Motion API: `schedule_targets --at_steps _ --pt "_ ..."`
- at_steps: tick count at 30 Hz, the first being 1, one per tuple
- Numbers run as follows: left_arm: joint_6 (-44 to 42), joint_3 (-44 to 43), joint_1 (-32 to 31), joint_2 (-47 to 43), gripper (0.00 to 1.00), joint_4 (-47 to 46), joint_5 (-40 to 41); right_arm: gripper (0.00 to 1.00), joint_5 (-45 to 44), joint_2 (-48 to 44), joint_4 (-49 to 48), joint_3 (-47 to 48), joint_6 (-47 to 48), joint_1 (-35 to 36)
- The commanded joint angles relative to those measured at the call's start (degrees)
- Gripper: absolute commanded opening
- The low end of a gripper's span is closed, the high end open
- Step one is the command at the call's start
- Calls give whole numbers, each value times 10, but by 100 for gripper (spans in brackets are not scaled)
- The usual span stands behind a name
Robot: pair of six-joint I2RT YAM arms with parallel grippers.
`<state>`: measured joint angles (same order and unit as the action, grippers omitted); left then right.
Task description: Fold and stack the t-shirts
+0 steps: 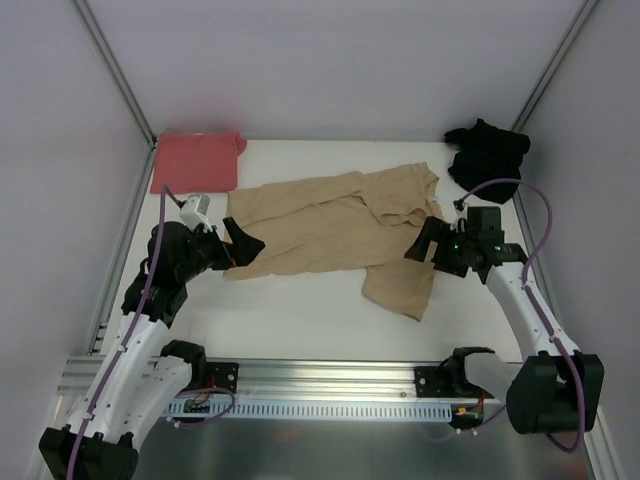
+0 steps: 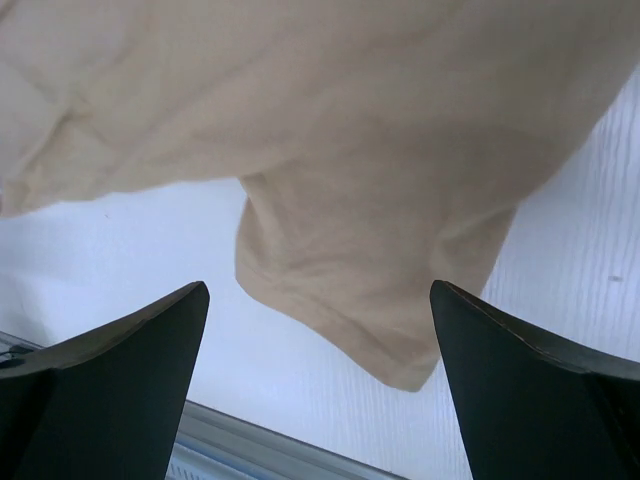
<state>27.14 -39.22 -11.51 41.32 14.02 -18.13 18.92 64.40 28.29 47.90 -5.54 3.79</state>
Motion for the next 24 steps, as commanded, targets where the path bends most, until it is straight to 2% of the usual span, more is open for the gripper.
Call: schedule_targets --at_steps 1,8,16,24 --pt "22 47 4 -46 99 32 -40 99 1 -45 33 -69 -2 4" --pt "32 72 4 -121 99 76 -56 99 -2 -68 17 -144 -13 5" --pt "32 64 3 -135 99 102 -57 97 9 -86 -4 -197 -44 15" --pt "33 68 3 -154 99 120 -57 100 -32 -147 30 -224 -90 39"
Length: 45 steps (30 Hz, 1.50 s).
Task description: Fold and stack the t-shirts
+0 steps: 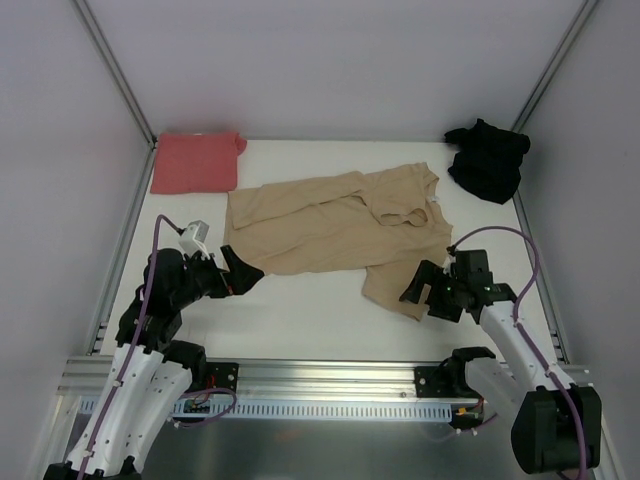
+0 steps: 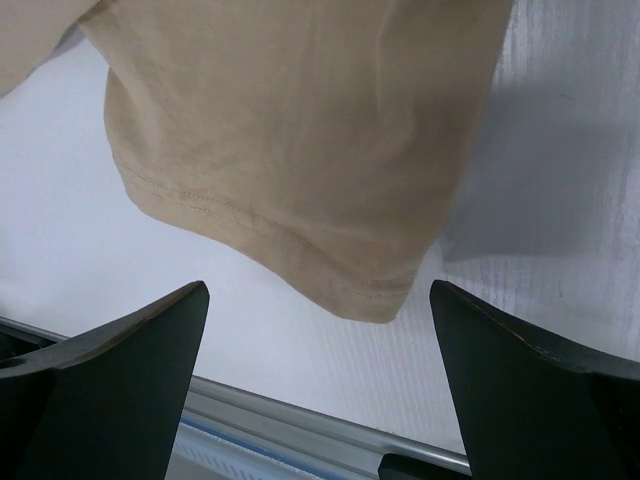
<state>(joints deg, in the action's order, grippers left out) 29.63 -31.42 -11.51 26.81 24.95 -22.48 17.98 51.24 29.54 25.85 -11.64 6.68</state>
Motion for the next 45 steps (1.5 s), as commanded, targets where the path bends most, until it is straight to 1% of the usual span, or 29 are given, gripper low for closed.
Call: schedule_targets --at_steps 1,6,8,13,17,22,26,27,31,32,33,34,35,37,38,40,41,43,45 --pt "8 -8 4 -10 99 13 -13 100 -26 -18 17 -5 -31 14" --pt "9 -15 4 -6 99 14 -18 99 -43 -14 42 -1 -36 21" --pt "8 -22 3 -4 99 15 -16 99 -51 -26 52 -3 -41 25" --pt "9 -28 3 4 99 6 -21 99 -78 -30 54 -4 -58 29" --pt "8 -29 3 4 99 7 -23 100 -80 -19 47 -4 -64 30" --pt "10 -27 3 0 99 4 -25 98 -67 18 4 -27 -82 40" --pt "4 -28 3 2 99 7 -26 92 -57 47 -47 -54 -98 47" --pt "3 -29 3 1 99 8 -25 88 -57 51 -51 -56 -100 51" --pt "2 -27 4 5 99 5 -25 82 -63 57 -60 -58 -102 55" --pt "2 -26 3 4 99 4 -25 72 -62 60 -60 -58 -102 55" --pt "2 -26 3 4 99 4 -25 67 -62 62 -62 -57 -101 55" --pt "2 -25 3 5 99 3 -25 60 -59 63 -66 -59 -101 55" --pt "2 -25 3 5 99 3 -26 41 -58 66 -66 -59 -102 55" --pt "0 -25 3 6 99 4 -26 27 -56 67 -68 -60 -104 55" --pt "0 -25 3 6 99 4 -25 16 -55 65 -66 -58 -105 56" --pt "-1 -25 3 7 98 4 -26 6 -59 59 -55 -55 -103 57" --pt "-1 -24 4 8 99 4 -26 3 -63 55 -49 -49 -103 58" --pt "-1 -22 3 11 99 2 -26 1 -74 39 -25 -41 -100 60" --pt "-1 -22 3 13 99 -1 -25 1 -82 18 6 -25 -95 59"
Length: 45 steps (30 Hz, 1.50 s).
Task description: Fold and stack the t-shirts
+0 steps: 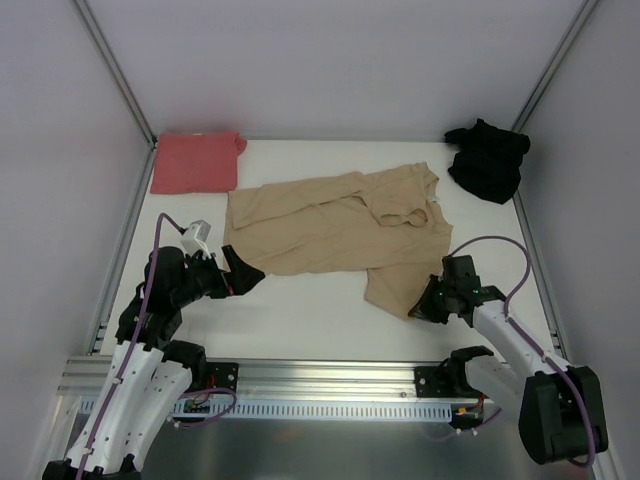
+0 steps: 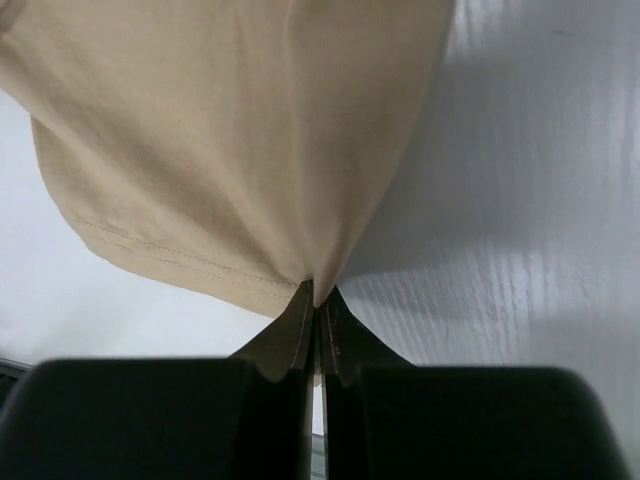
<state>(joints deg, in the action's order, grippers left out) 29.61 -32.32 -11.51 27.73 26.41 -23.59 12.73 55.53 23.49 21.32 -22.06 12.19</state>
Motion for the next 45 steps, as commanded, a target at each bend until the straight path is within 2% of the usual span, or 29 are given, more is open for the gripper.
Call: schedule_targets --at_steps 1,7,12,15,19,23,29,33,36,40,45 --pt "-1 -13 3 7 99 -15 -12 0 -37 -32 75 27 14 4" --pt "15 -8 4 42 99 -8 56 1 -49 -62 124 69 29 4" --pt "76 20 4 123 99 -24 116 1 -35 -56 116 67 30 4" --pt "99 33 5 168 99 -47 182 1 -28 -60 111 66 29 4" --pt "113 31 5 245 99 -65 203 1 -23 -64 111 69 29 4" --pt "114 23 5 283 99 -72 230 1 -17 -66 107 67 28 4" --pt "106 24 6 283 99 -78 302 0 -12 -67 101 60 27 4" --pt "101 25 7 284 98 -80 319 0 -10 -66 98 57 27 4" --pt "99 25 6 290 94 -81 328 0 -9 -64 97 56 26 4" --pt "96 25 6 296 80 -83 330 1 -9 -66 96 56 26 4" --pt "92 23 7 326 80 -92 334 0 -9 -67 99 56 26 4"
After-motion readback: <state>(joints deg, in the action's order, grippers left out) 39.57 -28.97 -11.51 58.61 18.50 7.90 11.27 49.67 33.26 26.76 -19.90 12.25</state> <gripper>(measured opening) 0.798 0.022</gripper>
